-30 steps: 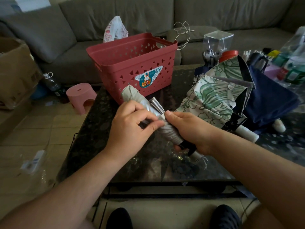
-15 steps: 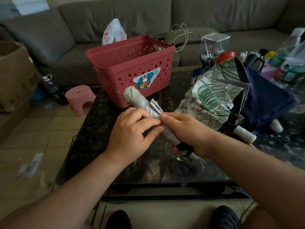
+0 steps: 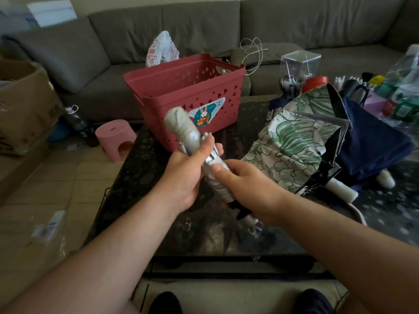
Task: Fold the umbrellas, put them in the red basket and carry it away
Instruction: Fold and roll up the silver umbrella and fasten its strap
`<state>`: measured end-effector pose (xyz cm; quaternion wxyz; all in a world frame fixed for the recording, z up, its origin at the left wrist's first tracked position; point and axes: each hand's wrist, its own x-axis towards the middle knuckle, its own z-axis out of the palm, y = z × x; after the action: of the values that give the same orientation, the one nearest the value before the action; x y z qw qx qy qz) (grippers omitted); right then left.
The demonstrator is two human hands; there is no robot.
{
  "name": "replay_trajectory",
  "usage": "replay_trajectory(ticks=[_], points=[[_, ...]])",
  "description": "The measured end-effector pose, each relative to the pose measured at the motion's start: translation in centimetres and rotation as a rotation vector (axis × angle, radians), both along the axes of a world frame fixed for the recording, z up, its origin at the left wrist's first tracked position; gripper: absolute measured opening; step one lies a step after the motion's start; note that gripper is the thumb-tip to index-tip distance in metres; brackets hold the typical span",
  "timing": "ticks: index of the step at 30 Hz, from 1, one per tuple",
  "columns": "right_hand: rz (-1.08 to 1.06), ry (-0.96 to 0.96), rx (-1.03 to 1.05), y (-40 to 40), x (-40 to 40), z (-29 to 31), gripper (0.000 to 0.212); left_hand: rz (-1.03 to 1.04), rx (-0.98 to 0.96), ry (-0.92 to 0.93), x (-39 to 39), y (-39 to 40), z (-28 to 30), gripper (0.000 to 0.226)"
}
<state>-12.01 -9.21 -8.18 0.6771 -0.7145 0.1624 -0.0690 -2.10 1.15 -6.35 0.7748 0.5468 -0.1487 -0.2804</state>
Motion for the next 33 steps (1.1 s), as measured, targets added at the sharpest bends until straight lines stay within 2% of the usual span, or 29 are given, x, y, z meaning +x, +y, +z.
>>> replay_trajectory(ticks=[2, 3, 5, 8, 11, 13, 14, 17, 19, 21, 27, 29, 33], points=[[0.094, 0.024, -0.022, 0.3, 0.1, -0.2, 0.032, 0.133, 0.047, -0.057, 0.2, -0.6, 0.1, 0.010], [0.102, 0.037, -0.103, 0.3, 0.3, -0.5, 0.031, 0.183, 0.055, -0.066, 0.3, -1.0, 0.1, 0.010], [0.067, 0.062, -0.260, 0.2, 0.5, -1.1, 0.031, 0.221, 0.031, -0.048, 0.4, -1.6, 0.1, 0.021], [0.040, 0.042, -0.309, 0.5, 0.3, -1.5, 0.023, 0.198, -0.020, 0.063, 1.2, -1.6, 0.1, 0.034], [0.108, 0.011, -0.046, 1.4, 0.1, -1.5, 0.023, 0.059, -0.125, 0.175, 2.4, -1.2, 0.1, 0.044], [0.111, 0.056, 0.241, 1.7, 0.2, -1.1, 0.028, 0.025, -0.190, 0.223, 3.3, -1.2, 0.2, 0.022], [0.088, 0.082, 0.379, 1.8, 0.3, -0.9, 0.032, 0.053, -0.203, 0.246, 3.8, -1.2, 0.4, 0.010], [-0.029, 0.127, 0.696, 1.6, 0.5, -1.0, 0.043, 0.200, -0.235, 0.304, 5.5, -1.3, 0.6, 0.016], [-0.128, 0.110, 0.807, 1.7, 0.8, -1.5, 0.041, 0.292, -0.230, 0.288, 6.4, -1.2, 0.3, 0.017], [-0.237, 0.089, 0.832, 2.0, 1.1, -2.1, 0.040, 0.350, -0.228, 0.273, 6.6, -1.4, 0.0, 0.015], [-0.453, -0.026, 0.665, 3.0, 2.5, -1.3, 0.034, 0.347, -0.253, 0.223, 5.9, -3.0, 0.0, 0.020], [-0.485, -0.028, 0.609, 3.1, 2.8, -0.9, 0.031, 0.325, -0.271, 0.210, 5.8, -3.2, 0.1, 0.025], [-0.476, 0.005, 0.694, 2.4, 3.5, -0.2, 0.035, 0.285, -0.321, 0.173, 5.8, -3.4, 0.4, 0.025]])
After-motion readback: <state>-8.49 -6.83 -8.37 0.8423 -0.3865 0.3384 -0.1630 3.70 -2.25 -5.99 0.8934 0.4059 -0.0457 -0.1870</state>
